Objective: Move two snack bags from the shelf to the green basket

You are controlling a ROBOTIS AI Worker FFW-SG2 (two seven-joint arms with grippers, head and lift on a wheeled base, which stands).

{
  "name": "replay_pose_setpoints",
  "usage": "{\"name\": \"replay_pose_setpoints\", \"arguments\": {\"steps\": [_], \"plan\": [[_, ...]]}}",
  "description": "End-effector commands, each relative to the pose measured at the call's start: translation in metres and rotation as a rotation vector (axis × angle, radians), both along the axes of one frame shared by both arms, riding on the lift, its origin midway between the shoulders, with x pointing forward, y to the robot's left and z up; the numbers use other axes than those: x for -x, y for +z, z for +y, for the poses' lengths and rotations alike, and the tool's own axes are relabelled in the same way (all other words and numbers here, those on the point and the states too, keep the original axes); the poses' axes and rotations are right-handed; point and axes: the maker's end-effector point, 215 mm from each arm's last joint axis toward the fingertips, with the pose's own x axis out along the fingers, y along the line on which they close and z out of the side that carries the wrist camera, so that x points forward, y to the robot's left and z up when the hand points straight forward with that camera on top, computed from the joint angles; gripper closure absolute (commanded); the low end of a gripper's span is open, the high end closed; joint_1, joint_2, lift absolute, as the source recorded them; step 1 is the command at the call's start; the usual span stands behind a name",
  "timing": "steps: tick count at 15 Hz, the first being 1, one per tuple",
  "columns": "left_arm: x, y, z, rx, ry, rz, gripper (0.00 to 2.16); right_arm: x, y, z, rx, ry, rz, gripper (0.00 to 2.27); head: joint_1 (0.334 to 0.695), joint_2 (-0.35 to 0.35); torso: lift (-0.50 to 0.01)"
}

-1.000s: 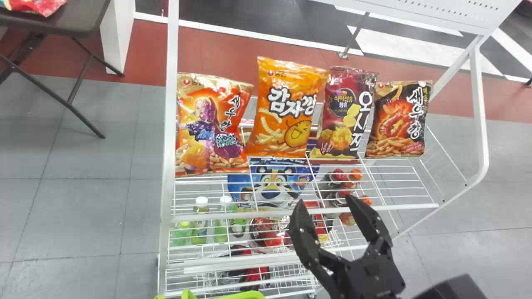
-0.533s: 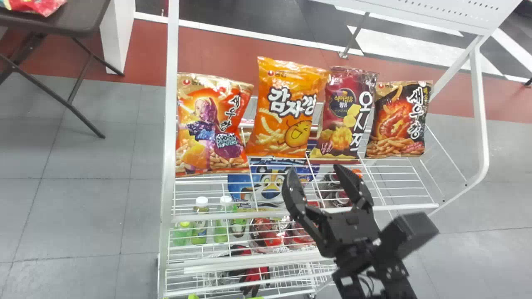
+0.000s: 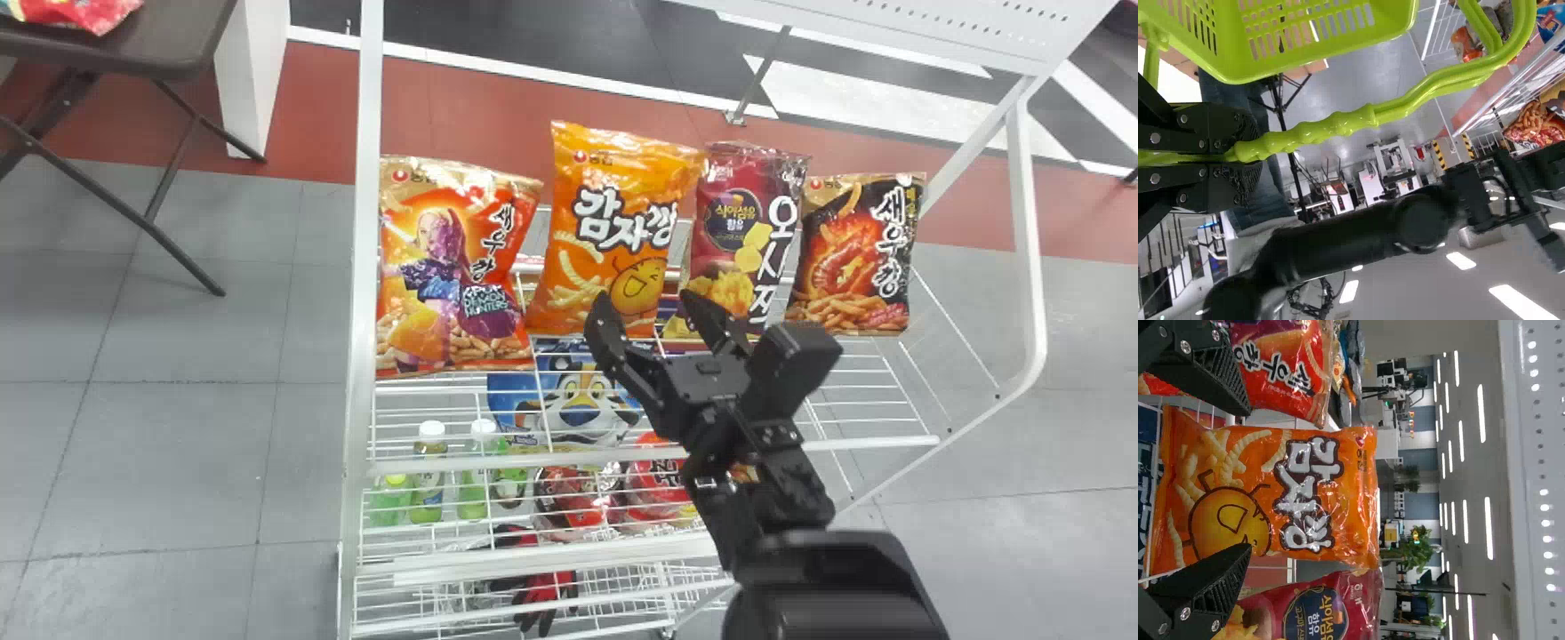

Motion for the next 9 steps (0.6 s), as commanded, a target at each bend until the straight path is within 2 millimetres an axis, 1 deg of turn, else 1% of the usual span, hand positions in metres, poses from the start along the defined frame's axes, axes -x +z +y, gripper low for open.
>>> {"name": "replay_pose_setpoints", "arguments": {"steps": [1,3,4,6,7,9], "plan": [[0.001,0.000,0.001,-0.001,0.001,0.001,2.15,-0.027,-0.005,-0.002,-0.011,0.010,0.012,0.11,0.695,-0.350,-0.016],[0.001,-0.001,0.004,-0.005,0.004,0.002,2.15,-0.044,-0.003,0.001,-0.006,0.024,0.012,0.11,0.695,-0.350,-0.016],[0.000,-0.001,0.006,-0.004,0.008,0.002,2.15,-0.051,-0.005,0.007,0.000,0.030,0.022,0.11,0.695,-0.350,-0.016],[0.000,0.001,0.006,-0.002,0.009,0.002,2.15,-0.059,-0.003,0.017,0.013,0.042,0.020,0.11,0.695,-0.350,-0.016],[0.000,0.001,0.006,-0.002,0.010,0.002,2.15,-0.063,-0.008,0.022,0.014,0.050,0.035,0.11,0.695,-0.350,-0.016],[-0.001,0.002,0.008,-0.004,0.012,-0.001,2.15,-0.070,-0.020,0.019,0.027,0.046,0.069,0.15,0.695,-0.350,-0.016]]}}
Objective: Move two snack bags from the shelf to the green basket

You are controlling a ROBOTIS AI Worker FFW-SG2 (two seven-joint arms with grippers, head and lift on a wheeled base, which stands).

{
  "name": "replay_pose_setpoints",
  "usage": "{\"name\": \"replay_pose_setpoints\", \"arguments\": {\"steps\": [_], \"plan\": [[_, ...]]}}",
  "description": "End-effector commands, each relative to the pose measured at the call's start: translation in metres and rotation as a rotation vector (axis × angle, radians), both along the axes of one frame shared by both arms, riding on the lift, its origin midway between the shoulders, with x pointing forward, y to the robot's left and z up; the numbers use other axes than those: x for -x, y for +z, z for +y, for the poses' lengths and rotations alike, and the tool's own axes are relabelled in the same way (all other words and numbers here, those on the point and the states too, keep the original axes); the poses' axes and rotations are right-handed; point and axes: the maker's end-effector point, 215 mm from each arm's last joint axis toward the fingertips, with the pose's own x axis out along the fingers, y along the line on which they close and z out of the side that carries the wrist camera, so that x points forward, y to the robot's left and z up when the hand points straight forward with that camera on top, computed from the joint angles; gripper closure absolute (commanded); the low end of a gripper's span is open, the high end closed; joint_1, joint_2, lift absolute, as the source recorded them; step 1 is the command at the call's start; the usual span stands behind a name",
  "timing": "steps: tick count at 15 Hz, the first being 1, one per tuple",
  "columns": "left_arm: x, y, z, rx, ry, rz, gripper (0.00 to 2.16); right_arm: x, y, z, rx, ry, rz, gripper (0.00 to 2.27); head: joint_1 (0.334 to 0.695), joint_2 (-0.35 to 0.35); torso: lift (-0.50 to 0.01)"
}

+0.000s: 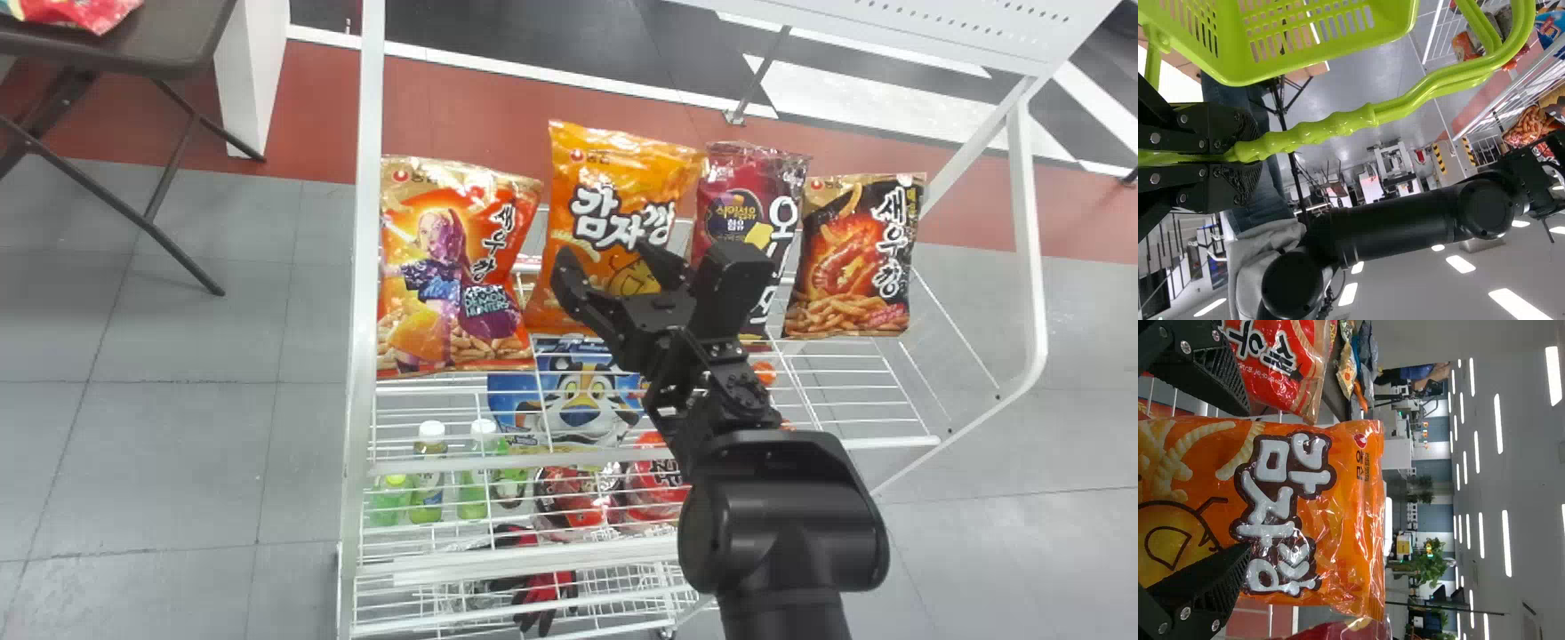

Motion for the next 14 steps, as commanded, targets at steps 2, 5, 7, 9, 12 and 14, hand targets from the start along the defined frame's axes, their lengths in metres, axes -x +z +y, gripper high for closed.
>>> {"name": "replay_pose_setpoints", "arguments": {"steps": [2,5,7,9,12,14], "plan": [[-0.002,0.000,0.002,-0.001,0.005,-0.004,2.15,-0.009,-0.021,-0.009,0.011,-0.014,0.071,0.41,0.695,-0.350,-0.016],[-0.004,0.000,0.004,-0.002,0.010,-0.004,2.15,-0.006,-0.029,0.000,-0.004,0.001,0.094,2.25,0.695,-0.350,-0.016],[-0.005,0.000,0.006,0.000,0.016,-0.002,2.15,-0.001,-0.021,0.003,0.004,-0.002,0.061,2.25,0.695,-0.350,-0.016],[-0.007,0.000,0.005,0.002,0.016,-0.005,2.15,0.006,-0.014,0.005,0.007,-0.006,0.041,2.25,0.695,-0.350,-0.016],[-0.008,0.001,0.006,0.011,0.017,-0.005,2.15,0.021,-0.001,-0.003,0.017,-0.027,-0.003,2.25,0.695,-0.350,-0.016],[-0.010,0.002,0.009,0.019,0.024,-0.003,2.15,0.033,0.018,-0.010,0.030,-0.041,-0.042,2.25,0.695,-0.350,-0.016]]}}
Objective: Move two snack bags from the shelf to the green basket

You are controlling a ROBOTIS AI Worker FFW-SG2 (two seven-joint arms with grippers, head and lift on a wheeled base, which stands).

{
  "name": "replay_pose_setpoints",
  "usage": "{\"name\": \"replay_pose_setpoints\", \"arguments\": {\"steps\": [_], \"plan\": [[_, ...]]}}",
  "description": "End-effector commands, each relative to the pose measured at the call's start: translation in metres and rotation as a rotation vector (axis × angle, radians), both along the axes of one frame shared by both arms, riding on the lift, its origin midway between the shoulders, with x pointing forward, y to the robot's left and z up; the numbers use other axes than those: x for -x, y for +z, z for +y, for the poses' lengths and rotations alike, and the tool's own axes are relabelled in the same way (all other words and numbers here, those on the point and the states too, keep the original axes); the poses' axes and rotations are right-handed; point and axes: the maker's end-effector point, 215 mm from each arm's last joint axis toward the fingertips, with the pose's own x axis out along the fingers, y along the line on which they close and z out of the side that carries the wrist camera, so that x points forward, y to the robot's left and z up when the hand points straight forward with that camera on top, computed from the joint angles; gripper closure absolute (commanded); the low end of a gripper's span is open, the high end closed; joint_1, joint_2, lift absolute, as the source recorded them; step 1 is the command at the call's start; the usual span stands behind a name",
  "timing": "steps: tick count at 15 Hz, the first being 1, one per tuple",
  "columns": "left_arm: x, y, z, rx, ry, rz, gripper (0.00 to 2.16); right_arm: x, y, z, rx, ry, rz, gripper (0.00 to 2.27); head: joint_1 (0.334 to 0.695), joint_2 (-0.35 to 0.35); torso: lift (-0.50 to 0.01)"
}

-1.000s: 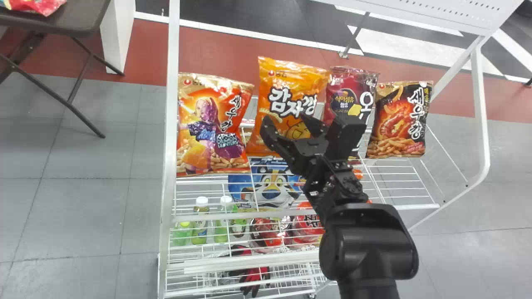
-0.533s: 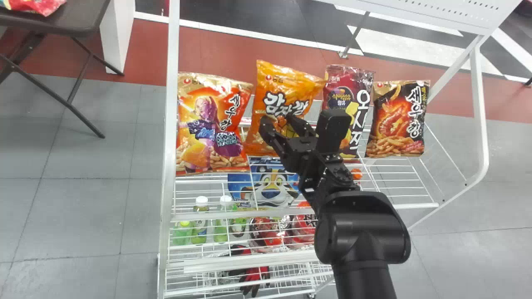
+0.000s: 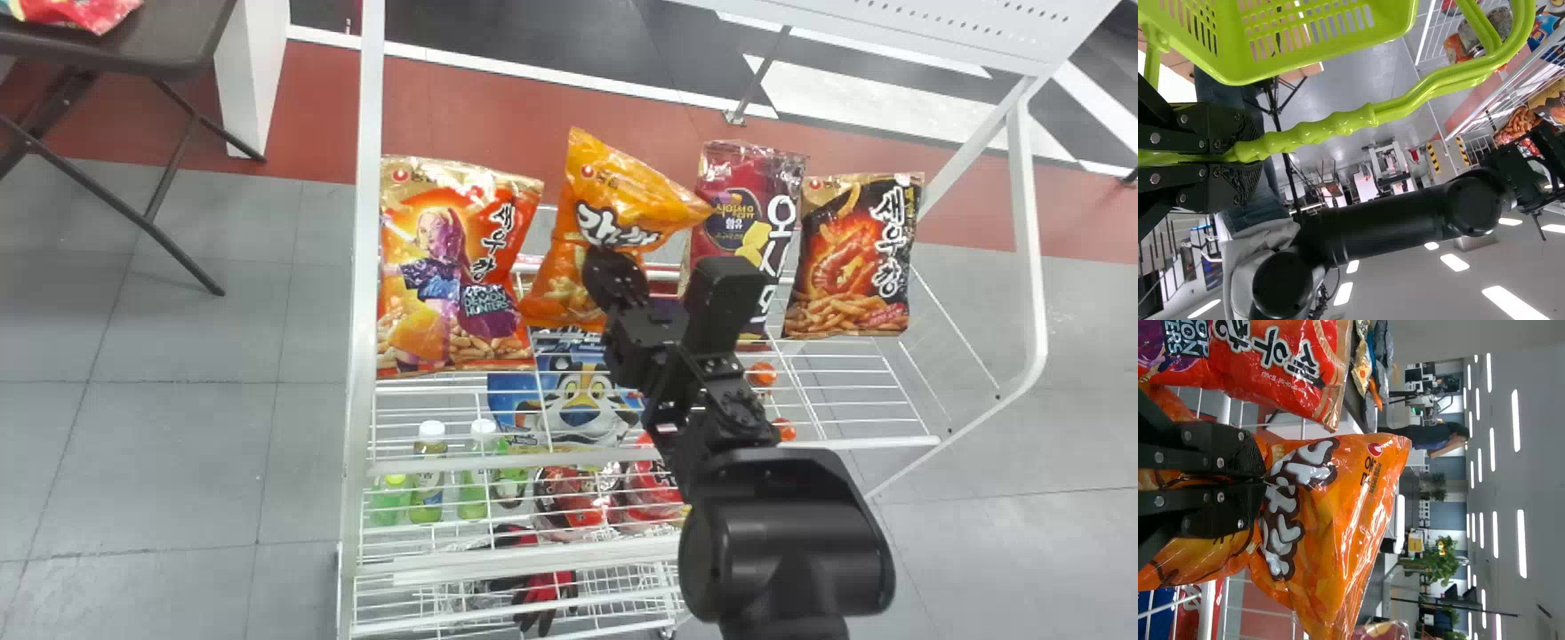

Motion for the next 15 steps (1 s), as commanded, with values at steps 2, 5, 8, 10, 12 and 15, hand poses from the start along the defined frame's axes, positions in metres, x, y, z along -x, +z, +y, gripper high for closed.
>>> {"name": "replay_pose_setpoints", "arguments": {"steps": [2,5,8,10,12,15], "plan": [[-0.004,0.001,0.003,0.002,0.011,-0.006,2.15,0.026,0.038,-0.002,-0.007,0.004,-0.057,2.25,0.695,-0.350,-0.016],[-0.017,-0.002,0.006,-0.020,0.019,-0.021,2.15,0.063,0.064,0.008,-0.029,0.048,-0.036,2.25,0.695,-0.350,-0.016],[-0.031,-0.006,0.005,-0.053,0.020,-0.033,2.15,0.110,0.064,0.012,-0.052,0.097,0.102,2.25,0.695,-0.350,-0.016],[-0.033,-0.007,0.003,-0.062,0.011,-0.012,2.15,0.141,0.059,0.006,-0.093,0.111,0.195,2.25,0.695,-0.350,-0.016],[-0.039,-0.006,-0.002,-0.069,0.002,-0.015,2.15,0.174,0.050,0.002,-0.134,0.129,0.294,2.25,0.695,-0.350,-0.016],[-0.048,-0.004,-0.008,-0.081,-0.004,-0.046,2.15,0.226,0.025,0.014,-0.248,0.183,0.489,2.25,0.695,-0.350,-0.016]]}}
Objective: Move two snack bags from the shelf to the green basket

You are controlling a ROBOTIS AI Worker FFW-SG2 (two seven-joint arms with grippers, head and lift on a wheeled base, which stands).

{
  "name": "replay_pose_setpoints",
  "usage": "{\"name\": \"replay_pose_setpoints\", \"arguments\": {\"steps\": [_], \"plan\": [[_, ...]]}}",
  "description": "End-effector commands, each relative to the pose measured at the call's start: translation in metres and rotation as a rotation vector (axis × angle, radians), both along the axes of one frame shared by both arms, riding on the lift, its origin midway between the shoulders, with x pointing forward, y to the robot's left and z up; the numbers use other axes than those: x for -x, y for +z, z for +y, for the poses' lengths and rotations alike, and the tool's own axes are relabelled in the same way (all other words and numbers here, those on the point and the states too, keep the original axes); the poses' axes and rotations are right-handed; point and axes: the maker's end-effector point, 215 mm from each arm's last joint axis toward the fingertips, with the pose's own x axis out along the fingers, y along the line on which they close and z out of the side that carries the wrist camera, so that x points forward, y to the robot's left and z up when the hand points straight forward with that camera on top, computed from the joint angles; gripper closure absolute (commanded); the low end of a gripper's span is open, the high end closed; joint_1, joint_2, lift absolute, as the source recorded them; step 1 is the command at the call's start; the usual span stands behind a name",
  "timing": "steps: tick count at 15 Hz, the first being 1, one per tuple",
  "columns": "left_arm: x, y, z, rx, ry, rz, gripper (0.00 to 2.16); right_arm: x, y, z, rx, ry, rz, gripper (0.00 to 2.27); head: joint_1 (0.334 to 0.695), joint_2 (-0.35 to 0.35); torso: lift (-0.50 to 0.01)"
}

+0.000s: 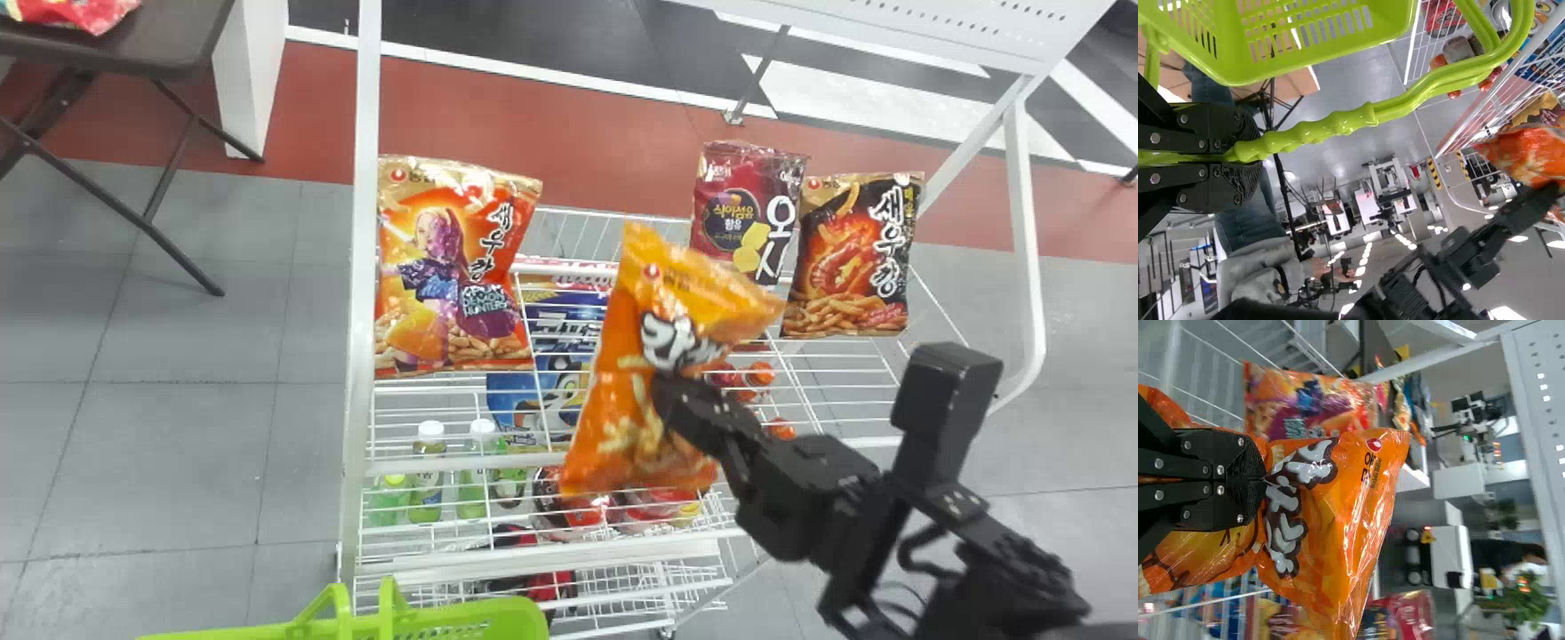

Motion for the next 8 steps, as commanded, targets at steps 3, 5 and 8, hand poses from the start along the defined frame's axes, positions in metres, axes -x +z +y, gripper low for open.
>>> {"name": "replay_pose_setpoints", "arguments": {"steps": [3,5,8], "plan": [[-0.006,0.006,-0.005,0.003,-0.004,-0.023,2.15,0.086,-0.036,0.030,-0.149,0.087,0.338,2.26,0.695,-0.350,-0.016],[-0.006,0.011,-0.007,0.007,-0.009,-0.028,2.15,0.114,-0.047,0.045,-0.193,0.124,0.443,2.25,0.695,-0.350,-0.016],[-0.003,0.013,-0.007,0.010,-0.011,-0.020,2.15,0.121,-0.057,0.066,-0.232,0.156,0.479,2.25,0.695,-0.350,-0.016]]}}
